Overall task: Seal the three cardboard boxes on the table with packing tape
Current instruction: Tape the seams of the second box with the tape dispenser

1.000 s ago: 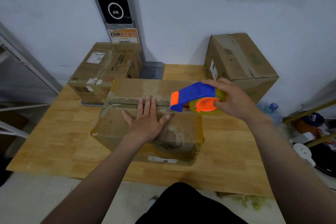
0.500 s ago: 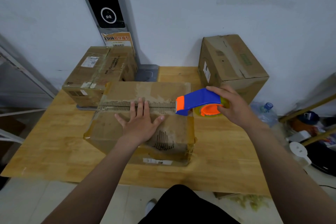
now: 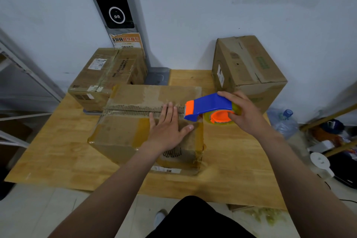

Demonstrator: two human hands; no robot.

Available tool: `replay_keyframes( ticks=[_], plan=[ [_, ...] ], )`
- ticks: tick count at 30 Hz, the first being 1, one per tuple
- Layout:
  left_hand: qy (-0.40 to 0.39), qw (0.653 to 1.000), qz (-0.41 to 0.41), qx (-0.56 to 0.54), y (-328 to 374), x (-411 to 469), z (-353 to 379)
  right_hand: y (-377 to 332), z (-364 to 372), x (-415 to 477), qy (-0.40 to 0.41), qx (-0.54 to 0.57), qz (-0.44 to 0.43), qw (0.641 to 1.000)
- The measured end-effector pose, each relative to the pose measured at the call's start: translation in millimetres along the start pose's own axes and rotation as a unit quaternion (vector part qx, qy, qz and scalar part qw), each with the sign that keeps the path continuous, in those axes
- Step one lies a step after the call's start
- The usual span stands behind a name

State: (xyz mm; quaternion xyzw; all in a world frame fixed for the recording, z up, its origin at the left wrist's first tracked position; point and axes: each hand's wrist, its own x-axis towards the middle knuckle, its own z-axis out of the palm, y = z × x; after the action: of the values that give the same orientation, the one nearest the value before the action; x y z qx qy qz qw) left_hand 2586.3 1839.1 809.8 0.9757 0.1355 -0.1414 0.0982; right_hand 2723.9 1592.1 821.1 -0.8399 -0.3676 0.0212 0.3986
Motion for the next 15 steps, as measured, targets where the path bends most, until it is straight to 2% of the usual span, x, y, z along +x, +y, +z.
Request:
replay_keyframes(
  ticks=[11,15],
  plan=[
    [0.013,0.998,-0.017,-0.054,-0.2,-2.3,-1.0,12.8,-2.5,-0.9,0.005,0.019,-0.019,1.000],
    [0.011,0.995,-0.017,-0.098,-0.8,-5.3,-5.4,24.3,-25.0,-6.4,0.062,0.034,-0.012,0.997]
  ],
)
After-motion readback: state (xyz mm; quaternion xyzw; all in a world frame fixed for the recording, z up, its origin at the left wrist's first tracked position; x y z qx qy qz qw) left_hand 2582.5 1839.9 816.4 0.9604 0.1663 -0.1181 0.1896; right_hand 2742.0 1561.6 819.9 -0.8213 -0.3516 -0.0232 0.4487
